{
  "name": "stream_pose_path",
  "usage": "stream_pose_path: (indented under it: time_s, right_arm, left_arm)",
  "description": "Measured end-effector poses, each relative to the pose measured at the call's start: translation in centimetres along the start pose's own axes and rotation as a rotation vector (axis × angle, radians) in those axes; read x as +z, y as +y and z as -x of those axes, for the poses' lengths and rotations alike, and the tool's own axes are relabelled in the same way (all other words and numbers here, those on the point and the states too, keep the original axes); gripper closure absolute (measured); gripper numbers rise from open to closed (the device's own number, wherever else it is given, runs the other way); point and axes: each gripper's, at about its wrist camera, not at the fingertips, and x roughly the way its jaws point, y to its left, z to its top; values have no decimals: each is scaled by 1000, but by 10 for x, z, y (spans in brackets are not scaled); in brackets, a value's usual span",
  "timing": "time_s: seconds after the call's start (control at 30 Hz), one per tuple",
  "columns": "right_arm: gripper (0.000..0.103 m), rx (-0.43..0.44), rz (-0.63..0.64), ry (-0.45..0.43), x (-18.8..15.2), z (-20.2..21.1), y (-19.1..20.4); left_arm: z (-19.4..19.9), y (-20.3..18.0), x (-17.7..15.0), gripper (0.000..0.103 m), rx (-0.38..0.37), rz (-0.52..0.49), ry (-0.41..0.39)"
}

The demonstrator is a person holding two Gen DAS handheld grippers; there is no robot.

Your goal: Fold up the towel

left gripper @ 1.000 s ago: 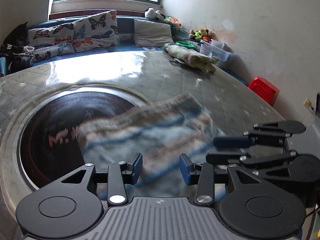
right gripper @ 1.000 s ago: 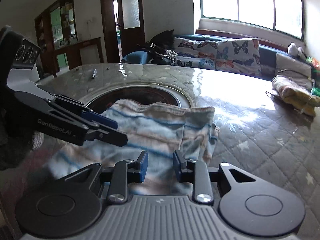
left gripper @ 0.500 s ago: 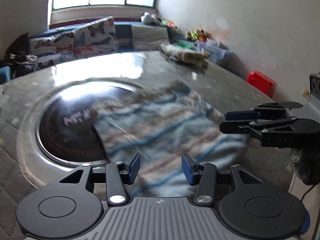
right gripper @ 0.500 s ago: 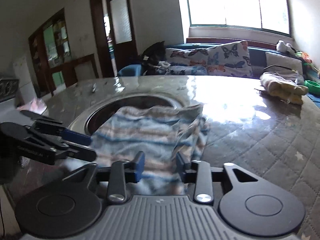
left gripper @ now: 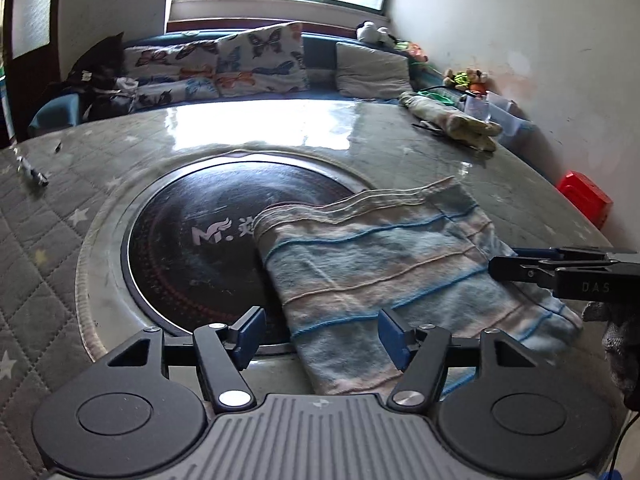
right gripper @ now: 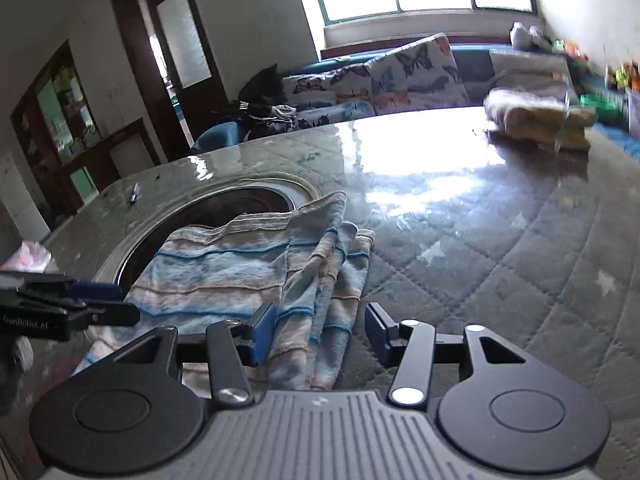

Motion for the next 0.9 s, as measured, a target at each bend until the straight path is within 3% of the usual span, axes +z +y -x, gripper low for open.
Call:
stream_pose_path:
  time_s: [0.27,0.33,0.37,0.5,0.57,0.67,0.9]
  right_arm:
    - [48,6,-42,-6,0,-16,0]
    - [57,16,-33,-1,0,-18,4]
    - [70,20,-29,2,-1,-19,6]
    - [83,48,-50,-10,-2,-16,9]
    - [86,57,-66,-30,-3,-11,9]
    - [87,50,-63,-59,0,2,10]
    - [88,32,-56,-127,6,34,11]
  left_arm:
    - [-9,7,0,38,-25,72,42]
    - [-11,7,0,39,-31,80,47]
    - [-10,6,1,40,-33,81,44]
    - [-7,4,5,60,-46,87,34]
    - [-5,2,7,74,-52,90,29]
    - [-3,1,10,86,-61,95,22]
    - [4,-22,26,92,-100,66,-10]
